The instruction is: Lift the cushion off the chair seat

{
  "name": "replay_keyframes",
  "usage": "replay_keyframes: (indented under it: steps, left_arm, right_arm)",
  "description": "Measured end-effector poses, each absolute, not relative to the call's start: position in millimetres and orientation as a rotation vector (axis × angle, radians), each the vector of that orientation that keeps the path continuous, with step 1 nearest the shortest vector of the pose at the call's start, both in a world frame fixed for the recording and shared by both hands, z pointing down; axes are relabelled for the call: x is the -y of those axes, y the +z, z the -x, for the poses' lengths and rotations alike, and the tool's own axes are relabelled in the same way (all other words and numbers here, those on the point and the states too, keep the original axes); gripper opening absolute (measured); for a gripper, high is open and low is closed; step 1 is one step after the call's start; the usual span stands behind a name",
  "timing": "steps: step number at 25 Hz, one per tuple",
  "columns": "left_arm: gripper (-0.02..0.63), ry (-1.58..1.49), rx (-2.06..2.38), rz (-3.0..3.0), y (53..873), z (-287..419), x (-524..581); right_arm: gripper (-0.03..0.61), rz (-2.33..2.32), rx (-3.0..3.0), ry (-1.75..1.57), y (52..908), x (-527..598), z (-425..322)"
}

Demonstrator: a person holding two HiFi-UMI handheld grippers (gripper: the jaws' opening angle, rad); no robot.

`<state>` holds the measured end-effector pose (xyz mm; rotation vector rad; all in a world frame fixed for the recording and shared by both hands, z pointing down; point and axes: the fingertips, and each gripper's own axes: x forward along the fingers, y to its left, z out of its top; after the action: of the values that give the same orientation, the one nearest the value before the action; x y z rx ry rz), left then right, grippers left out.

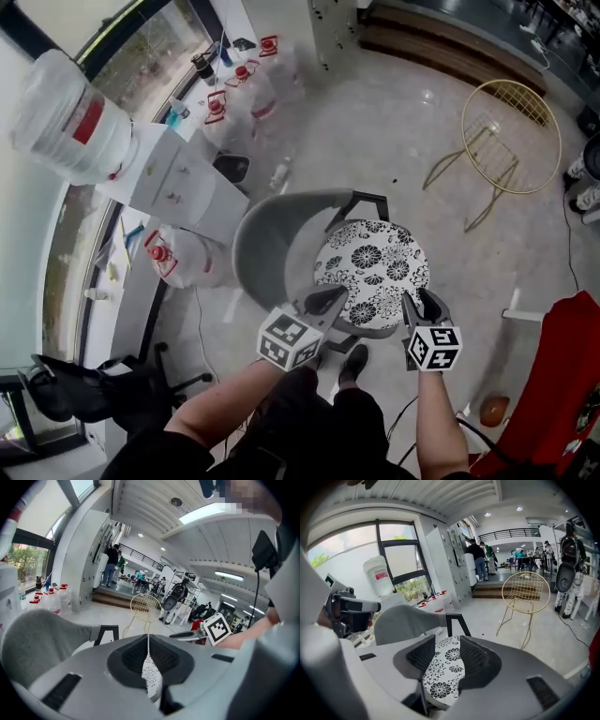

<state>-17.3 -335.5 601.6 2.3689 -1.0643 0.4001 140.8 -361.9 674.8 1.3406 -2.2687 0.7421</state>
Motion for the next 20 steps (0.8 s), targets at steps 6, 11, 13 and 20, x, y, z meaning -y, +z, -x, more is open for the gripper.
replay_keyframes:
  steps: [6,11,13,20]
  left_arm:
    - [0.009,0.385,0.998,-2.326,634.1,6.8,344.3]
    - [0.009,0.378,0.999,-2.312,652.3,1.3,353.9]
    - [0.009,0.408,0.979,-2.328,659.9,-2.7,352.7]
    - [0.009,0.47,0.927,-2.323,699.4,-21.5,350.6]
  right_arm:
    - [0.187,-1.347,2.21,0.825,714.6,363.1,-146.0]
    - [0.208,-1.362,2.149,0.85,751.0,364.1,-157.1]
    - [0.213,-1.364,2.126,0.868,766.7,361.2,-160.9]
    - [0.253,-1.38,2.049,0.938,819.4,358.7,-177.3]
